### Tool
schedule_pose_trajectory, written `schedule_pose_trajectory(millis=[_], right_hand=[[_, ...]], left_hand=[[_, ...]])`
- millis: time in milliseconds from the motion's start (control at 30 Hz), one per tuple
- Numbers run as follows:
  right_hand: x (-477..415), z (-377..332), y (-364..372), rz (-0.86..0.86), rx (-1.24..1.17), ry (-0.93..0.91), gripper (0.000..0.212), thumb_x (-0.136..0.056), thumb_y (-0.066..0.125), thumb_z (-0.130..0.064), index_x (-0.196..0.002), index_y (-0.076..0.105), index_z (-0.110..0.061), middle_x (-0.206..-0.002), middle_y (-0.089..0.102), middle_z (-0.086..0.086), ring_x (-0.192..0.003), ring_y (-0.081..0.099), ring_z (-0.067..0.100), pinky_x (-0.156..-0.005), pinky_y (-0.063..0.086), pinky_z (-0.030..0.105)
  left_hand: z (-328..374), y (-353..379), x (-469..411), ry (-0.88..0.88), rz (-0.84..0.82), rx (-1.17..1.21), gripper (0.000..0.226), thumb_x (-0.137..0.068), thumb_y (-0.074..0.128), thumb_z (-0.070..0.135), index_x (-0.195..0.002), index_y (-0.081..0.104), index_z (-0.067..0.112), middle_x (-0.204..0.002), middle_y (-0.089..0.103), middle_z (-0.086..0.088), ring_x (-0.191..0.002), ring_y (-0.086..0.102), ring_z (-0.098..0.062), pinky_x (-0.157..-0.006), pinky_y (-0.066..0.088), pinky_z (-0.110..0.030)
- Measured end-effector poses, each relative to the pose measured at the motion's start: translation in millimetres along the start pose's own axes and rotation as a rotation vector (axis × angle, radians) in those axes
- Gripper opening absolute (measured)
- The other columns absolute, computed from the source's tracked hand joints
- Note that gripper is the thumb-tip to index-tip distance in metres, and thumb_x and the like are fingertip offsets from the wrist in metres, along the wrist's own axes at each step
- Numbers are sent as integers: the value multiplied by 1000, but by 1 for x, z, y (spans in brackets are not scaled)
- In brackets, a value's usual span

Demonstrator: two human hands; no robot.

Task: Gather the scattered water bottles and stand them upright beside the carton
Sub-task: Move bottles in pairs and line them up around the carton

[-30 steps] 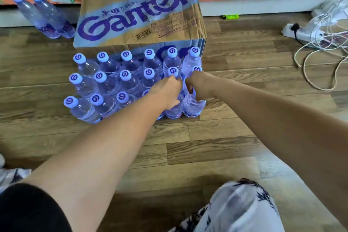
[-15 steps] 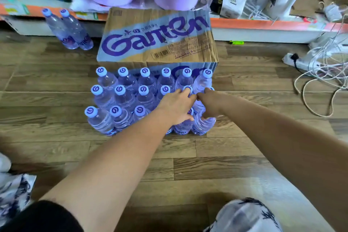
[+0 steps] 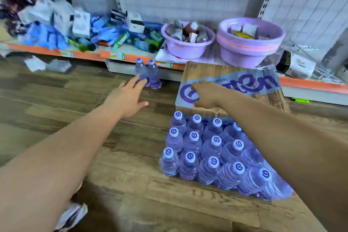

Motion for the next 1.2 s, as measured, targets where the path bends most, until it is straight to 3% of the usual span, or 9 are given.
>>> schedule_pose_trajectory(millis=[200,367,533,700,833,900,967,1067,1200], right_hand=[[-120,-27,3,-7,19,-84,66,-88,60,-37,-142,32,-11,-140,40,17,-128,44,36,-104,41,44],[-227,-38,12,2,9,-113,65,-89,59,-34,-142,30,-11,-142,36,18,-130,42,38,-103,40,41],[-312,-51,17,60,-68,-123,65,-92,53,-23,-148,20,-16,-147,30,15,-131,39,37,-101,41,42],[-361,-52,31,56,-98,-118,69,-94,49,-13,-151,14,-28,-161,2,1,-140,29,36,-108,39,43],[-395,-55,32,82,-127,-108,53,-95,47,-12,-145,30,-19,-147,30,13,-127,44,39,-100,44,42],[-405,-57,31,131,-117,-101,45,-94,48,-7,-138,38,-13,-134,40,16,-116,51,39,-90,45,39],[-410,-59,32,167,-119,-90,44,-92,50,-4,-134,39,-11,-131,41,17,-112,53,39,-85,46,40],[-414,-64,37,206,-181,-106,39,-90,54,-7,-127,43,-7,-128,45,18,-108,56,39,-82,47,39],[-410,-72,35,266,-233,-123,34,-83,61,-12,-115,55,-5,-118,54,18,-104,56,35,-79,46,34]], left_hand=[[-69,24,-94,-87,-55,26,76,-92,50,44,-152,6,27,-161,1,2,-147,14,-26,-116,24,-40],[-105,65,-184,-178,-27,224,75,-93,52,38,-152,9,21,-161,5,-3,-147,15,-30,-118,19,-38],[-132,96,-257,-93,-50,110,87,-91,54,40,-152,-4,16,-161,-8,-1,-149,2,-27,-122,13,-40],[-136,94,-312,-13,-24,-48,85,-92,57,28,-152,-2,18,-161,-10,1,-148,6,-29,-119,21,-44],[-135,101,-348,-42,-93,-94,84,-91,52,6,-152,-5,23,-160,-14,2,-148,6,-33,-119,20,-48],[-140,117,-362,-80,-217,-20,82,-93,53,11,-152,-3,19,-161,-9,-3,-146,14,-34,-118,24,-45],[-140,128,-370,-88,-257,53,71,-92,54,13,-151,13,11,-159,7,-11,-139,31,-37,-114,31,-42],[-136,124,-368,-80,-124,29,42,-95,44,9,-136,40,3,-141,37,-21,-125,46,-39,-101,40,-43],[-136,114,-343,-47,15,-136,33,-87,55,0,-120,51,0,-122,50,-23,-111,56,-42,-90,46,-45]])
Point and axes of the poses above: each hand's wrist, its own x-axis away from the middle knuckle, its own y-axis out of the palm, z = x × y, the point moved 6 cm from there along -x, towards the middle knuckle
